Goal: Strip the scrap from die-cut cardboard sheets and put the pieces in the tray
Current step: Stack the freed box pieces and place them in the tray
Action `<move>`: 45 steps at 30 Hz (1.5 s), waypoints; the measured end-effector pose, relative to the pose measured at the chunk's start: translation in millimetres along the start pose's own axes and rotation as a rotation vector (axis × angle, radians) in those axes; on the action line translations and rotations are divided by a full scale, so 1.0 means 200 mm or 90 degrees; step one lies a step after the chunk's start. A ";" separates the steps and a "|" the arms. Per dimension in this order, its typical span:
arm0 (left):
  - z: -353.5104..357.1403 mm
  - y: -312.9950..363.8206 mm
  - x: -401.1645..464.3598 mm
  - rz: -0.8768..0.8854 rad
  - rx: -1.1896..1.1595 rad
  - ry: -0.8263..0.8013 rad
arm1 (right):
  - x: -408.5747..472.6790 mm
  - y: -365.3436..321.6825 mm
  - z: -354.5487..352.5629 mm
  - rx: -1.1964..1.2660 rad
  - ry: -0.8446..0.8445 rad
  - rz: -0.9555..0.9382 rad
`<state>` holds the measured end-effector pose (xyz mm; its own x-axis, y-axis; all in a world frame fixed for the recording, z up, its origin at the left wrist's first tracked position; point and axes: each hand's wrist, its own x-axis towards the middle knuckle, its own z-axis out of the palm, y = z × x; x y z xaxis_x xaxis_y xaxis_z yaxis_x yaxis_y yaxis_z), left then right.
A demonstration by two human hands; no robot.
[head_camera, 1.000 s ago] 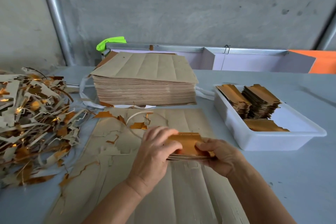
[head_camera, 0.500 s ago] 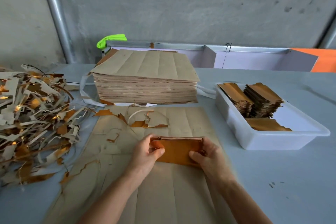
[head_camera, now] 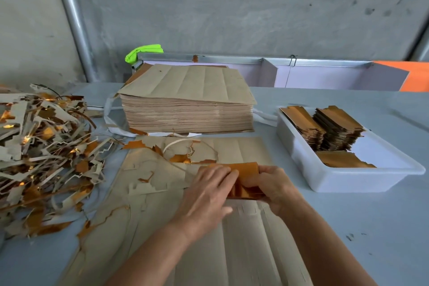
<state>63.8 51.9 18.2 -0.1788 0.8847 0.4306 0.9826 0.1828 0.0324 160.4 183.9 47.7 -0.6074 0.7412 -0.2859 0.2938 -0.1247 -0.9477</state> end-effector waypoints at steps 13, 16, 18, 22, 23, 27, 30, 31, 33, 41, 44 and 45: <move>-0.08 -0.03 0.10 -0.560 -1.029 0.063 | -0.10 0.02 0.09 0.037 -0.110 -0.028; -0.08 0.01 0.12 -0.577 -1.078 0.051 | -0.09 0.02 0.14 -0.060 -0.027 -0.069; -0.08 0.03 0.13 -0.572 -1.078 0.050 | -0.08 0.02 0.15 -0.103 0.014 -0.089; -0.09 0.04 0.16 -0.573 -1.083 0.054 | -0.07 0.01 0.11 -0.083 0.001 -0.101; -0.10 0.04 0.17 -0.572 -1.095 0.056 | -0.07 0.01 0.09 -0.052 -0.018 -0.093; -0.08 0.06 0.22 -0.564 -1.117 0.067 | -0.06 0.02 0.03 0.036 -0.025 -0.098; -0.04 0.11 0.26 -0.548 -0.994 0.100 | -0.05 0.01 0.01 -0.032 0.044 -0.118; -0.03 0.13 0.27 -0.535 -0.949 0.108 | -0.05 0.00 0.00 -0.056 0.065 -0.120; -0.02 0.16 0.31 -0.519 -0.896 0.111 | -0.05 -0.01 -0.02 -0.070 0.093 -0.119; -0.13 0.16 0.53 -0.434 -0.923 -0.015 | -0.02 -0.15 -0.30 0.133 0.005 -0.103; -0.15 0.20 0.66 -0.401 -0.942 -0.091 | 0.03 -0.21 -0.42 0.203 0.027 -0.119; -0.16 0.21 0.71 -0.405 -0.944 -0.093 | 0.04 -0.22 -0.46 0.234 0.041 -0.114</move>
<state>82.2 171.1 108.6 -0.4725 0.8782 -0.0742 -0.0826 0.0398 0.9958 211.0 256.9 100.2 -0.5737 0.8112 -0.1131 -0.1030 -0.2085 -0.9726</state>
